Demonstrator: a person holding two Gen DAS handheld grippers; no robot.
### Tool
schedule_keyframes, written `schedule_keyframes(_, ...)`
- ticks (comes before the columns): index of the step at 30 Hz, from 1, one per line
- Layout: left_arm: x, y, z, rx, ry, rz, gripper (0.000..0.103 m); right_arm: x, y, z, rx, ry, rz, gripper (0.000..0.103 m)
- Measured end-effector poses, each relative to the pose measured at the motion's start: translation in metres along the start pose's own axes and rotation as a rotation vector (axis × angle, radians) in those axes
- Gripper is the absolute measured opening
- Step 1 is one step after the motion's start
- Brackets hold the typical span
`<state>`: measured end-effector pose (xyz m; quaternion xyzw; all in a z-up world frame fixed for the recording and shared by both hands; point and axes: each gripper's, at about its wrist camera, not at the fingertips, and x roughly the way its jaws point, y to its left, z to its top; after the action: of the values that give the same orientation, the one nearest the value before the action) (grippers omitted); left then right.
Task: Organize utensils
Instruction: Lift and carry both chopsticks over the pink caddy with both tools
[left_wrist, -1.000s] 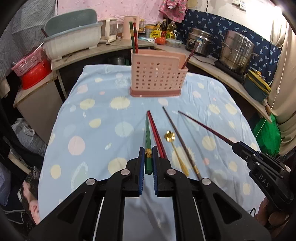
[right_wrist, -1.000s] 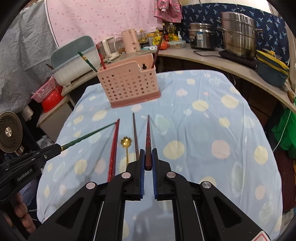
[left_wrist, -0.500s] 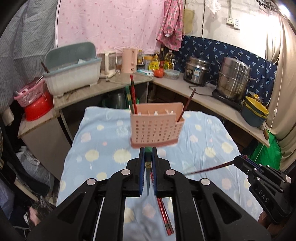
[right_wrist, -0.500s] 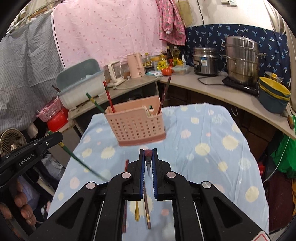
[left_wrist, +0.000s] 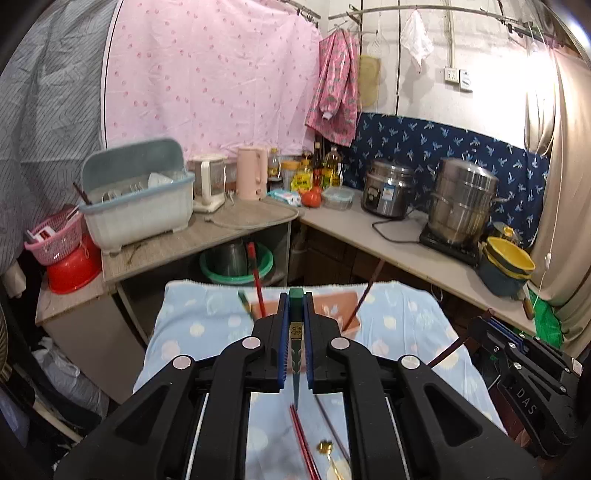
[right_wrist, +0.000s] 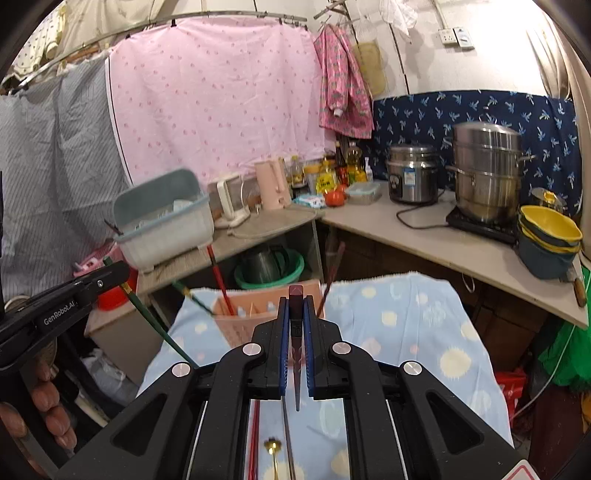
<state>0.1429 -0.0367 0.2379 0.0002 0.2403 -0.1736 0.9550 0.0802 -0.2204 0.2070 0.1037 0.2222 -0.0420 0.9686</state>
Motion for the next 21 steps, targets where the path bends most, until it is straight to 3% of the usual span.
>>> schedule_keyframes(12, 0.013, 0.0, 0.079, -0.011, -0.15, 0.02, 0.007, 0.026, 0.001, 0.072, 0.071, -0.194, 0.044, 0.007)
schedule_keyframes(21, 0.054, 0.017, 0.083, -0.027, -0.174, 0.066, 0.007, 0.084, 0.01, 0.065, 0.116, -0.155, 0.096, 0.007)
